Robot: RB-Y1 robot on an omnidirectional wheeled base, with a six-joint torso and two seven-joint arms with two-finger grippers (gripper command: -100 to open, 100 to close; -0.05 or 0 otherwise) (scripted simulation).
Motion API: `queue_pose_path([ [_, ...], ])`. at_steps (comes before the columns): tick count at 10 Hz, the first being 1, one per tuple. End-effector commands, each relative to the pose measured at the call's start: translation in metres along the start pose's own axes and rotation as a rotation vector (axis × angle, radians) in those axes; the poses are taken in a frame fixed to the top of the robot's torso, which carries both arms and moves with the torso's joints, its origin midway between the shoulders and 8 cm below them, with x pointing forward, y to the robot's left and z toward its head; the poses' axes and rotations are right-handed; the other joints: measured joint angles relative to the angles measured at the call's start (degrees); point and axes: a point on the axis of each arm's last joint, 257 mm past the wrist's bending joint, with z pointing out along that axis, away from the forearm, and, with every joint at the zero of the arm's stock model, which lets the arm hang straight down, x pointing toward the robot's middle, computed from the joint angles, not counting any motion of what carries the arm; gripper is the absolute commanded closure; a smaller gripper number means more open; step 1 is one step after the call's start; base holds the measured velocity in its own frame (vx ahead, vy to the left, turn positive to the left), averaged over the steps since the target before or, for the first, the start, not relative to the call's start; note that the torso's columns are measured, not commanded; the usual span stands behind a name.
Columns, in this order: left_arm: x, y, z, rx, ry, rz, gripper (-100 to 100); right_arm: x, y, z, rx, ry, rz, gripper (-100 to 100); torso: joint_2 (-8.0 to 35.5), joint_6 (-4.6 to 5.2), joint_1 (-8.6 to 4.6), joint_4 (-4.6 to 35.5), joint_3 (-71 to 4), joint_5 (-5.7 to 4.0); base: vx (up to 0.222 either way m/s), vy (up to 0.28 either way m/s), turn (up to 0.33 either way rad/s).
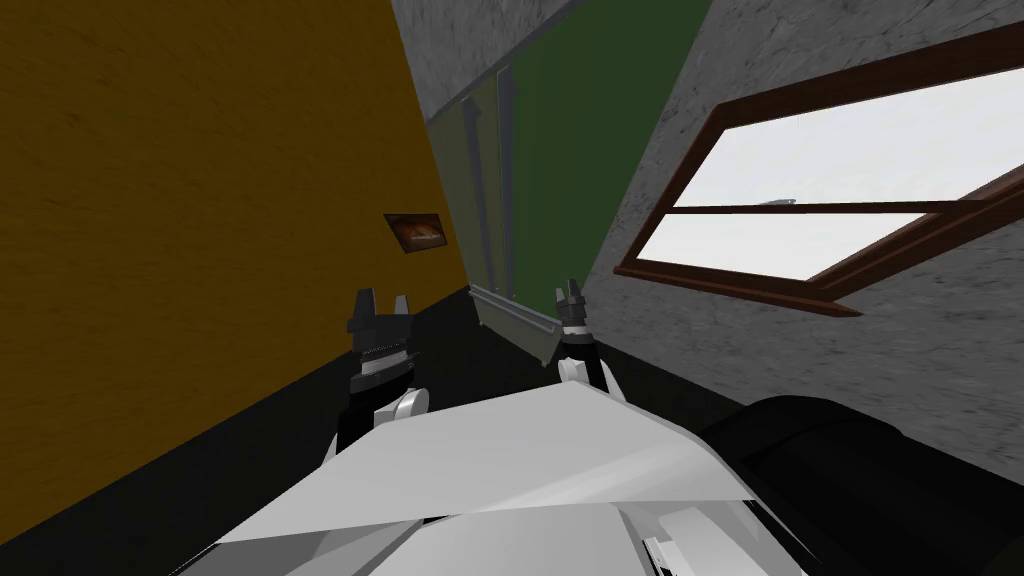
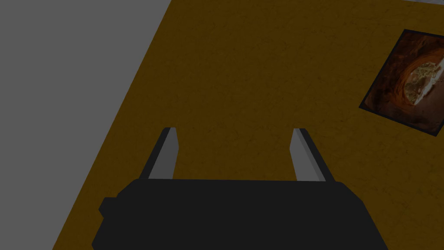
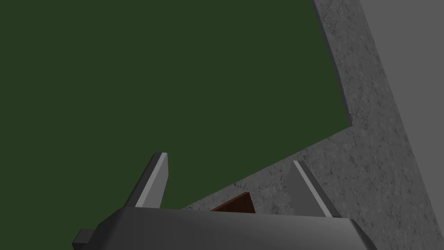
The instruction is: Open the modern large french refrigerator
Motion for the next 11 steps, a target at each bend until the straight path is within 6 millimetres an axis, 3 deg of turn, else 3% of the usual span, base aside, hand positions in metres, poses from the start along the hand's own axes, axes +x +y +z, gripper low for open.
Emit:
queue_pose_path([
  [1,0.0,0.0,0.0,0.0,0.0,0.0,0,0.0,0.0,0.0,0.0,0.0,0.0,0,2.32,0.0,0.0,2.35,-4.67,0.0,0.0,0.0,0.0],
  [9,0.0,-0.0002,0.0,0.0,0.0,0.0,0,0.0,0.0002,0.0001,0.0,0.0,0.0,0,35.39,0.0,0.0,35.37,-70.73,0.0,0.0,0.0,0.0],
  [10,0.0,-0.0002,0.0001,0.0,0.0,0.0,0,0.0038,-0.003,-0.0007,0.004,0.037,-0.035,-100,39.62,0.0,0.0,39.6,-79.19,0.0,0.014,0.007,-0.021],
  [11,0.0,0.0,0.0,0.0,0.0,0.0,0,0.0065,-0.006,-0.0012,0.007,0.063,-0.066,-100,41.53,0.0,0.01,41.49,-83.15,0.0,0.022,0.014,-0.036],
])
